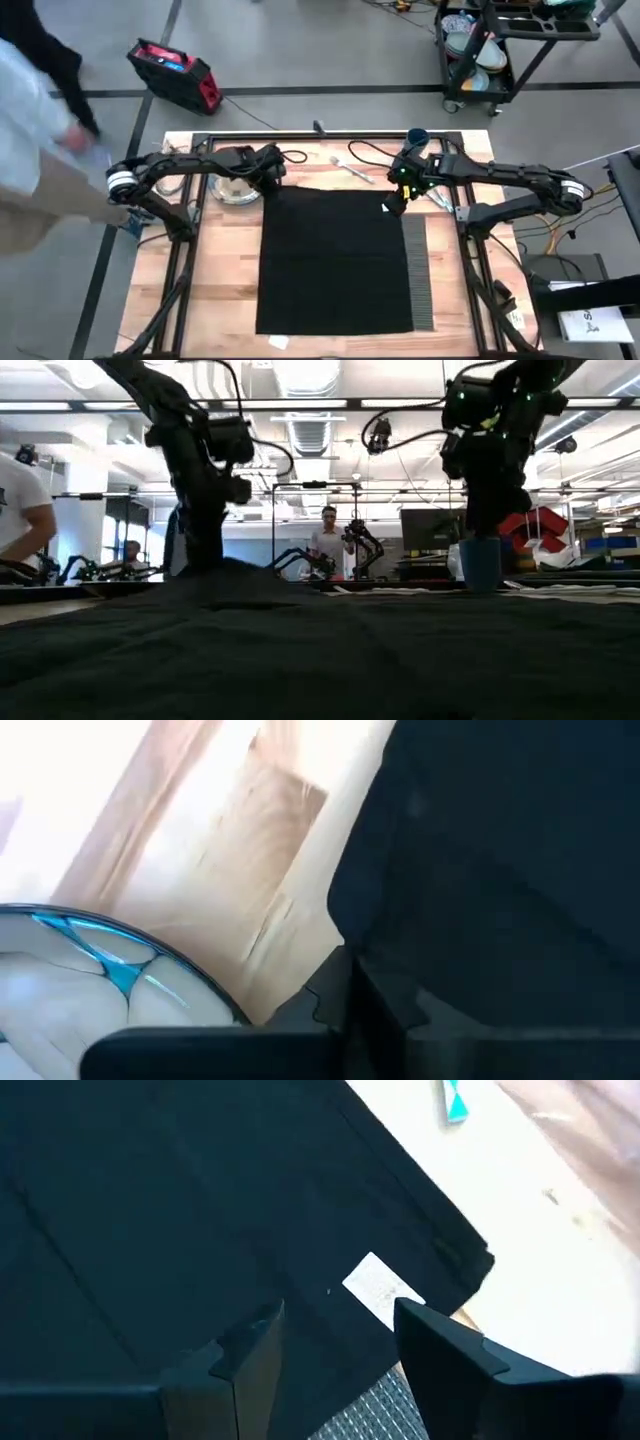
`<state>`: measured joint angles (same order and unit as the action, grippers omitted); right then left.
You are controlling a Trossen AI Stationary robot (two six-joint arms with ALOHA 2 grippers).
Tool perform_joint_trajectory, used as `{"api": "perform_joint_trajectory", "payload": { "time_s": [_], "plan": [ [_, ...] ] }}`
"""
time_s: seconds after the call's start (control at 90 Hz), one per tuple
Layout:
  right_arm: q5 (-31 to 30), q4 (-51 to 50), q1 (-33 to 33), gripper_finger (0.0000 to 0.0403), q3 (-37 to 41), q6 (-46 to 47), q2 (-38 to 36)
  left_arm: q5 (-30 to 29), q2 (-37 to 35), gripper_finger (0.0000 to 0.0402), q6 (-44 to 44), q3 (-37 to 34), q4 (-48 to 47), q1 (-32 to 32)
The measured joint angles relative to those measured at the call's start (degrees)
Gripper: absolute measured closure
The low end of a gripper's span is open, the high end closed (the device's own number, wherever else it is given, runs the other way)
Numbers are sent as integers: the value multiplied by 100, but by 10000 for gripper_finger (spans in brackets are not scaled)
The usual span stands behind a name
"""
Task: Set table place
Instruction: Fold the black napkin
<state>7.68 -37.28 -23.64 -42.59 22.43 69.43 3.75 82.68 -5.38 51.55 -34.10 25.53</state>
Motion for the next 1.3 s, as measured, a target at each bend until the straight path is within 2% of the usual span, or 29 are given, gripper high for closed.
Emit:
{"api": "perform_joint_trajectory", "payload": {
  "time_s": [0.144, 0.422, 0.6, 0.867, 1.111, 1.3],
  "plan": [
    [-170, 358, -217, 229, 174, 88, 281, 28, -83, 401, -121, 4, 18, -68],
    [-467, 995, -653, 229, 212, 204, 1062, 44, 209, 402, -136, 4, 17, -113],
    [-472, 1152, -905, 229, 212, 168, 1410, 48, 253, 402, -127, 4, 10, -112],
    [-126, 1194, -1030, 229, 216, 12, 1718, 38, 253, 402, -53, 2, 4, -112],
    [39, 1195, -1034, 229, 221, 7, 1689, 22, 255, 401, -49, -78, 0, -110],
    [261, 1229, -1028, 257, 282, -4, 1693, 20, 253, 401, -49, -174, 9, -108]
  ]
}}
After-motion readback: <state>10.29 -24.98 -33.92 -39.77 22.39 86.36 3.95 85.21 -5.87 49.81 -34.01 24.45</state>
